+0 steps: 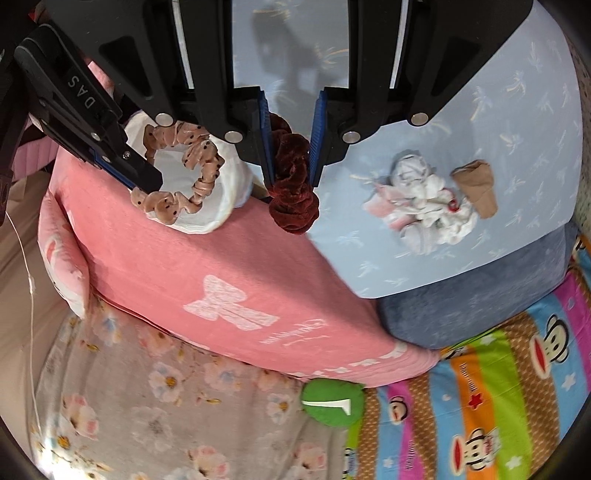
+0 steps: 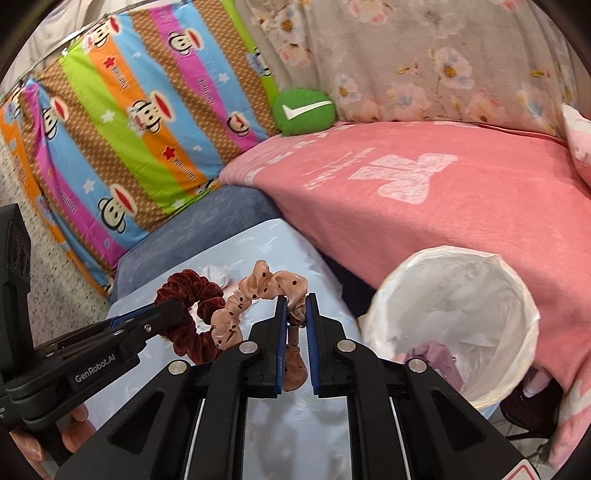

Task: Collect trash
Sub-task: 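Carry both scrunchies up and over the white bin with both tools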

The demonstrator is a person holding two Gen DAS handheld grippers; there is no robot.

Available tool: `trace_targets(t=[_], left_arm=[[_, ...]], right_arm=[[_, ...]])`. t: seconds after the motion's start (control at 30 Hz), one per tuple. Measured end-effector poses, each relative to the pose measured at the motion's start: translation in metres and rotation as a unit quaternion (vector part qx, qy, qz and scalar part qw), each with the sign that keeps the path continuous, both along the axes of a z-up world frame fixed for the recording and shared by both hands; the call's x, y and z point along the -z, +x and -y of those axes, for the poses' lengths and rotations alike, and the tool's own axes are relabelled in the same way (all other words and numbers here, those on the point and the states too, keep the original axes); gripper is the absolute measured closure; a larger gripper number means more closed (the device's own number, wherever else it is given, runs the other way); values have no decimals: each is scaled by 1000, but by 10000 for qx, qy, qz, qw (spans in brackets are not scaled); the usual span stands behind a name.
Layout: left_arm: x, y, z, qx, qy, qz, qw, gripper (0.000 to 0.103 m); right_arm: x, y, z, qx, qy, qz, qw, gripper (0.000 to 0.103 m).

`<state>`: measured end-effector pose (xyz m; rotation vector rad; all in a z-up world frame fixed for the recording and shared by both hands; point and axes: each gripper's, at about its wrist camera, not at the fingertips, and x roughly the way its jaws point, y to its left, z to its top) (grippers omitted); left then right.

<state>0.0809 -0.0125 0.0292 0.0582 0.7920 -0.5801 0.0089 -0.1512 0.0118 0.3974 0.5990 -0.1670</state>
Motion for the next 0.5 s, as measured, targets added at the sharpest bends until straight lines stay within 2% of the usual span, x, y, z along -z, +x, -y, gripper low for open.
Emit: trace_targets(t=[0.5], left_arm=[[2,-27,102,958,249,35,9951,85]], right_arm=[[7,-38,93,844,242,18,9961,92]])
